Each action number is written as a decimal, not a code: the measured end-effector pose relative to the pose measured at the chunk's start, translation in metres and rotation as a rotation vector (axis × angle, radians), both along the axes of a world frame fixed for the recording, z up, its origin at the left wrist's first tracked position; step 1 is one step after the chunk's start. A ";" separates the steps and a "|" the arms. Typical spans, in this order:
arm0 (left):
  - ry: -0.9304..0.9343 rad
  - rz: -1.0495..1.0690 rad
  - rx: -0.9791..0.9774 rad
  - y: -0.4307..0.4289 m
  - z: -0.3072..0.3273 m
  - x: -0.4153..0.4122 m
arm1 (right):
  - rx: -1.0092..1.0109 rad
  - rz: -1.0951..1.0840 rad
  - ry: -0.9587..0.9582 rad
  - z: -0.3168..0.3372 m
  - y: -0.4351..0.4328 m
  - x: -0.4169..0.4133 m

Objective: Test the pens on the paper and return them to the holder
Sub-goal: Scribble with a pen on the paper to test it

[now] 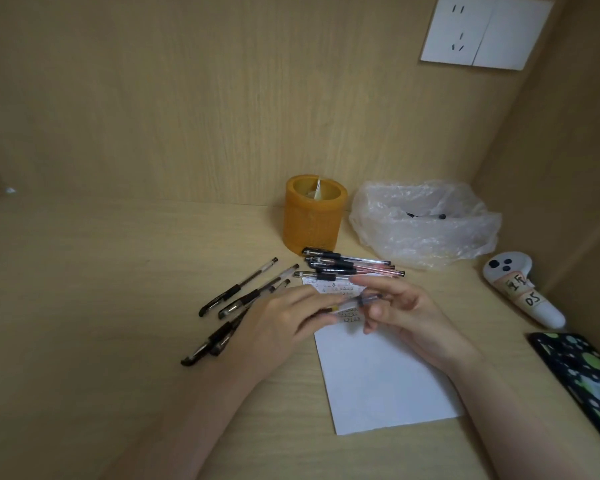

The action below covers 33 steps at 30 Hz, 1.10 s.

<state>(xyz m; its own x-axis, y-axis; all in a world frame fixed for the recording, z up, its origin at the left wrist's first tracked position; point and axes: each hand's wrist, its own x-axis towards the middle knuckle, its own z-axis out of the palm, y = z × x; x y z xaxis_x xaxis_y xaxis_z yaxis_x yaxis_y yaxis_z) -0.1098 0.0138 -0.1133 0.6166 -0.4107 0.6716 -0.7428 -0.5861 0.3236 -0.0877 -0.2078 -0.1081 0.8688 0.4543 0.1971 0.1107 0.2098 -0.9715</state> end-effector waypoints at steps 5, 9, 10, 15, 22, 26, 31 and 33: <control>0.229 -0.017 -0.059 -0.005 0.003 -0.005 | 0.076 -0.117 0.033 0.000 -0.001 0.001; 0.296 0.039 -0.014 -0.002 0.003 -0.006 | 0.350 -0.230 0.082 0.006 -0.011 0.008; 0.308 0.035 -0.007 -0.001 0.002 -0.005 | 0.439 -0.226 0.142 0.010 -0.012 0.009; 0.304 -0.004 0.090 -0.002 -0.006 -0.001 | 0.727 -0.029 0.377 0.007 -0.028 0.013; 0.315 -0.035 0.143 -0.002 -0.012 0.000 | 0.811 0.203 0.466 -0.007 -0.040 0.023; 0.328 -0.039 0.183 -0.002 -0.012 0.000 | 0.831 0.085 0.490 0.000 -0.035 0.018; 0.351 -0.044 0.169 -0.002 -0.012 0.000 | 0.640 -0.204 0.394 0.008 -0.025 0.012; 0.355 -0.039 0.170 -0.002 -0.013 0.000 | 0.616 -0.254 0.410 0.009 -0.023 0.013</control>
